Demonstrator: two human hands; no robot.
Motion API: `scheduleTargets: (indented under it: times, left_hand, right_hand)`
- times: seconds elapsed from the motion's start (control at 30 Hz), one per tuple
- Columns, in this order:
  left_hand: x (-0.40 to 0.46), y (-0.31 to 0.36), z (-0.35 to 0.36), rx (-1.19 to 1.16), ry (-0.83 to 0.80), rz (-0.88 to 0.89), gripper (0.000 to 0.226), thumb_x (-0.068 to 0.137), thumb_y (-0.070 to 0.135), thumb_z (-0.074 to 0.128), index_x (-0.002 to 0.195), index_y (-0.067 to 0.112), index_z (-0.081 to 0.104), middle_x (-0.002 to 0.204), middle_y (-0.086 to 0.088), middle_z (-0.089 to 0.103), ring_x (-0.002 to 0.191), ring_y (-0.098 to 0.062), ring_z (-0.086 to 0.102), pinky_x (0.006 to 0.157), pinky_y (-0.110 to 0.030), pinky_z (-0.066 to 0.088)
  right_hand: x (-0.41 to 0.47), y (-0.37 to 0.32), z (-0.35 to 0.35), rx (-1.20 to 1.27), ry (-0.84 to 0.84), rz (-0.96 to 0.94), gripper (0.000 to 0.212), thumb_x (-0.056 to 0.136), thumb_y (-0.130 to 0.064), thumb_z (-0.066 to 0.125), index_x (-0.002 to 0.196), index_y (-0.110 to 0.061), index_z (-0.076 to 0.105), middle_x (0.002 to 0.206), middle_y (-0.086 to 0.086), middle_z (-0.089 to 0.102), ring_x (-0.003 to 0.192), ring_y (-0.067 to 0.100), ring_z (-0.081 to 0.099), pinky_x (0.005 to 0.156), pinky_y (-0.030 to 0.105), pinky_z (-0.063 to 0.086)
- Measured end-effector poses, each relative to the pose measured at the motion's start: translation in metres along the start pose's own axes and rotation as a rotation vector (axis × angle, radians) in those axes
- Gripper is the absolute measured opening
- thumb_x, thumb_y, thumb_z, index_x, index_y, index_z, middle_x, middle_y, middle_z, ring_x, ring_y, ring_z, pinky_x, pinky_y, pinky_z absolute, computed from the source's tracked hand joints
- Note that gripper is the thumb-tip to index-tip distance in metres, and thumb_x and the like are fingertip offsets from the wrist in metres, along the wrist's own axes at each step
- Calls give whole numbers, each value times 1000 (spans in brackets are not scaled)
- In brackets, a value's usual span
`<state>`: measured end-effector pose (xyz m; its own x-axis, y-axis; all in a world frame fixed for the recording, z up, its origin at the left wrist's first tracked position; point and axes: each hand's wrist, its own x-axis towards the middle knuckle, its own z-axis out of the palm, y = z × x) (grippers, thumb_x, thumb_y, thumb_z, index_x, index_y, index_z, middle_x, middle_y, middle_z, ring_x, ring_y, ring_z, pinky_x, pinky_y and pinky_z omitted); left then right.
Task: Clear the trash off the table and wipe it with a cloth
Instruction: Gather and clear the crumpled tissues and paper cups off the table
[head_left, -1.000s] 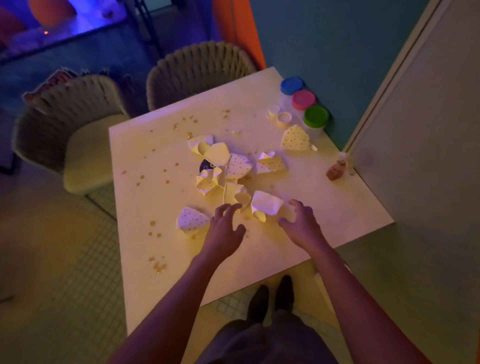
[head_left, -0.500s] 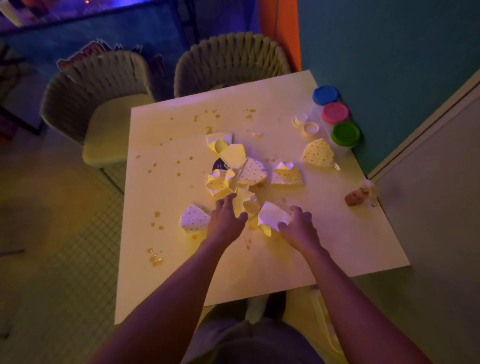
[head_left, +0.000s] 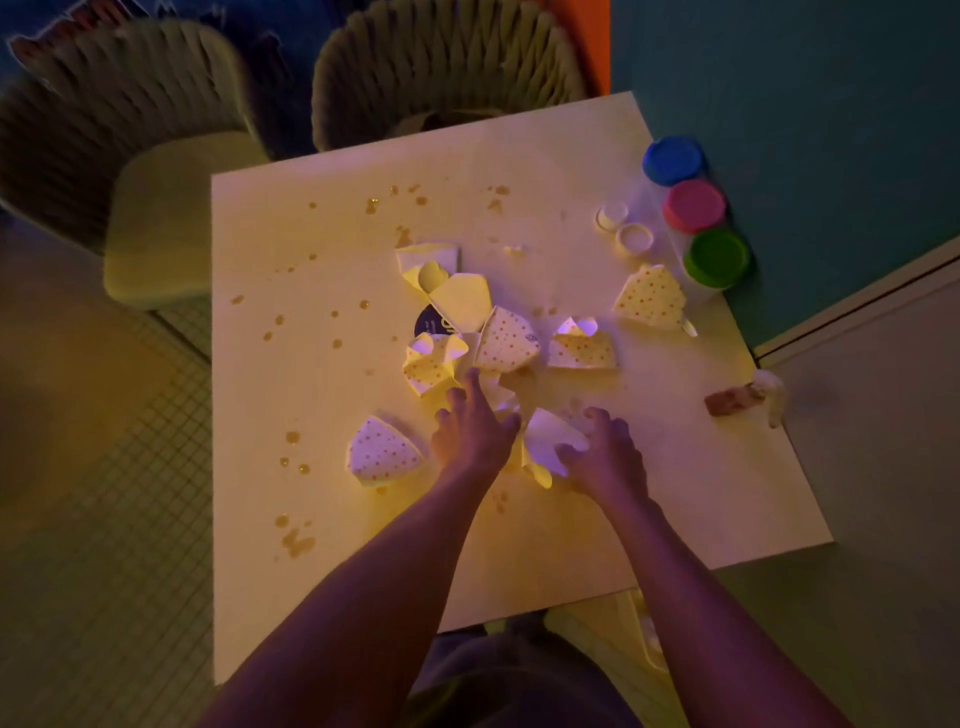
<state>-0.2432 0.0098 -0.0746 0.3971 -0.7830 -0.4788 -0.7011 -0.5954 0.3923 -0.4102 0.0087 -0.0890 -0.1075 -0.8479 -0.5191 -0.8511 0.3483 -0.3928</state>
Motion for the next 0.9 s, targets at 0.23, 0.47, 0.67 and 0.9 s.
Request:
scheduleTargets:
  times: [0.23,0.47,0.67,0.9]
  left_hand:
    - [11,-4,-3,-48,18,45,73,86,47,70,144,28,29,132,-7,55,118,-37,56,83,-46,46]
    - [15,-12,-16,-122,-47,13,50,83,41,73,125,24,54,113,-8,70,104,-36,65,82,-44,54]
    - [1,-45,-49,-395,54,-84,35,75,42,76,106,25,72,93,4,74,87,-22,69,76,-39,58]
    - [-17,-106,-72,-439,174,-241,57,68,58,67,118,29,72,119,-5,60,115,-33,53,98,-47,50]
  right_hand:
    - [7,-5,2,-6,26,-22,61,82,-31,73,136,-21,47,124,11,55,110,35,59,86,37,48]
    - [11,-8,-2,87,-14,10,29,76,-21,75,103,-17,68,109,8,52,92,29,62,75,28,43]
    - [18,-12,-15,287,-153,-23,16,74,-14,80,79,-24,70,85,0,70,80,16,64,71,25,44]
    - [24,-37,-32,392,-281,-115,15,82,-8,70,93,-16,65,91,6,67,80,25,64,74,47,58]
